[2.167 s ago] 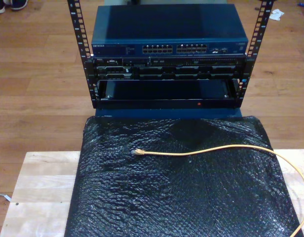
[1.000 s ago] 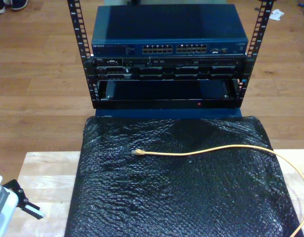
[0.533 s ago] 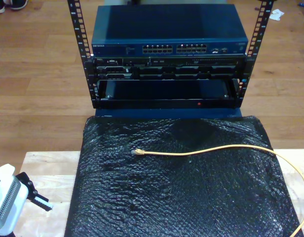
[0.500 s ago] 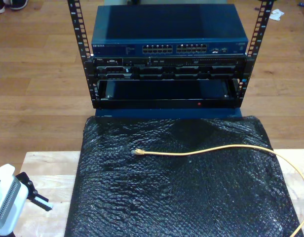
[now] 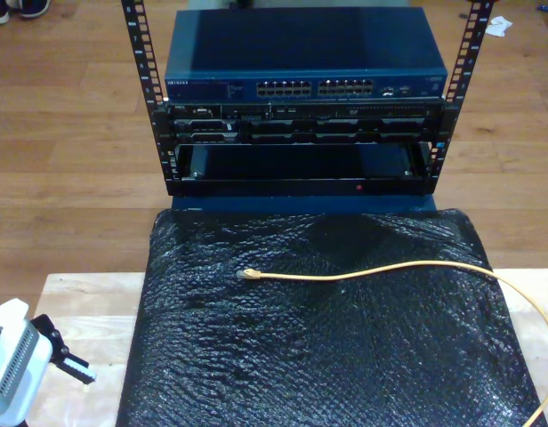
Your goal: Grab the cable and plug it in
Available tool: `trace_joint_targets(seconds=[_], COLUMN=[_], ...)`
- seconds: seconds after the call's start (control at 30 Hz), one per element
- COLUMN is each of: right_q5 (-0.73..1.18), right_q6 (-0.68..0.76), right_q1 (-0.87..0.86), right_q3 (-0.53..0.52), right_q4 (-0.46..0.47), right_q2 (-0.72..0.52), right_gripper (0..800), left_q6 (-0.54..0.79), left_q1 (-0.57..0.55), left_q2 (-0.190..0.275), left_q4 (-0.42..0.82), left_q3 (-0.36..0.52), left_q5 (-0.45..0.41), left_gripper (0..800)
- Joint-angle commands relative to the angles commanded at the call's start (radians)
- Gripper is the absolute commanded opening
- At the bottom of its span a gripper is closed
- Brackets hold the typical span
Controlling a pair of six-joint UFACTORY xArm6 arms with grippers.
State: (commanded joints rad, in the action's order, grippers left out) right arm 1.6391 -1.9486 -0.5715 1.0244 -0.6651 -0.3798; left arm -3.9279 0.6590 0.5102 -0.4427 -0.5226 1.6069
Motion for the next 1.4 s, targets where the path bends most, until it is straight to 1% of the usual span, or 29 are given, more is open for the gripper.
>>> trace_joint_targets(seconds=[0.3,0.5,0.63,1.03,1.3,1.4], right_q5=[-0.064,-0.118,-0.126,-0.140,-0.141,-0.141], right_q6=[0.060,0.063,0.089,0.104,0.107,0.107], right_q1=[0.094,0.144,0.160,0.186,0.210,0.210], right_q3=[0.000,0.000,0.000,0.000,0.000,0.000], right_q4=[0.000,0.000,0.000,-0.003,-0.066,-0.074], right_q2=[0.005,0.006,0.006,0.006,0.009,0.009], right_gripper=[796,796,796,796,796,796], left_q6=[0.000,0.000,0.000,0.000,0.000,0.000], left_q1=[0.000,0.000,0.000,0.000,0.000,0.000], left_q2=[0.000,0.000,0.000,0.000,0.000,0.000], left_q4=[0.002,0.002,0.002,0.002,0.002,0.002], left_q3=[0.000,0.000,0.000,0.000,0.000,0.000], left_q5=[0.000,0.000,0.000,0.000,0.000,0.000], left_gripper=[799,800,800,800,800,800])
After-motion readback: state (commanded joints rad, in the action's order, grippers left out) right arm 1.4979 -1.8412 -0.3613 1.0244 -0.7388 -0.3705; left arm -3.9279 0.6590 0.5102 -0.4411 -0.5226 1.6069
